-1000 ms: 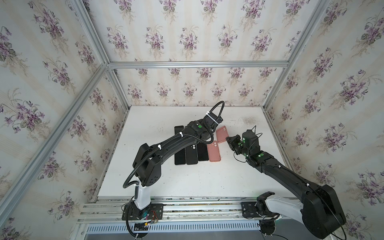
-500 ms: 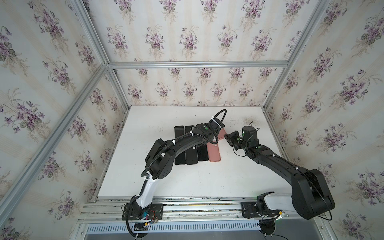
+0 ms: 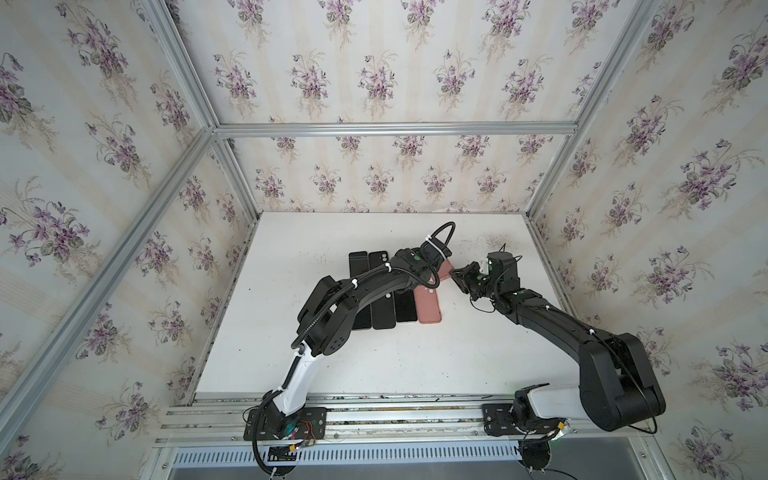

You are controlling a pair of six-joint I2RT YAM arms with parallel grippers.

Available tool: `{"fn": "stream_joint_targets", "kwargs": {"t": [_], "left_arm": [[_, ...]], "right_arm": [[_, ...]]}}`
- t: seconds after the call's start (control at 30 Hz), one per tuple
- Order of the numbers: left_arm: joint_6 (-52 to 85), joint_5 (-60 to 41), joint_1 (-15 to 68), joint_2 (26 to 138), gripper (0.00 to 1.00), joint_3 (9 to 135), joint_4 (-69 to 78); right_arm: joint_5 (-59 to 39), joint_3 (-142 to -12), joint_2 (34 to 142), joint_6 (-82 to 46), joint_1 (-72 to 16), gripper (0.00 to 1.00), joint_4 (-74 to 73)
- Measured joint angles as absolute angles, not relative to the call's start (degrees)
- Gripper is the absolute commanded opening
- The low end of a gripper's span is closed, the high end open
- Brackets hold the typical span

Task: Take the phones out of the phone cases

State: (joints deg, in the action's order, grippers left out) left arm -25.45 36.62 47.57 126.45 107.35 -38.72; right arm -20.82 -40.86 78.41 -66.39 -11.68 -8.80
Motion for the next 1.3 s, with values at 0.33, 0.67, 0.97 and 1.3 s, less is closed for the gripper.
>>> {"fn": "stream_joint_targets", "kwargs": {"t": [0.33, 0.67, 0.97, 1.3], "left_arm": [[-26.7, 40.6, 47.7, 130.3, 0.01, 109.2, -36.6], [-26.9, 44.9, 48.0, 134.7, 0.04, 110.7, -34.4], [-25.7, 45.8, 48.3, 136.2, 0.16, 111.0, -34.0], [-23.9, 45.6, 48.4, 138.0, 0.23, 110.7, -33.7]], "right_arm": [[-23.6, -40.9, 79.2, -65.4, -9.5, 0.0, -8.9], [-26.2, -42.2, 80.6, -64.1, -8.3, 0.0, -8.3], [-27.4, -42.7, 81.2, -63.6, -8.0, 0.0, -7.4], [-27.6, -42.7, 81.1, -63.5, -8.0, 0.0, -7.1]]}}
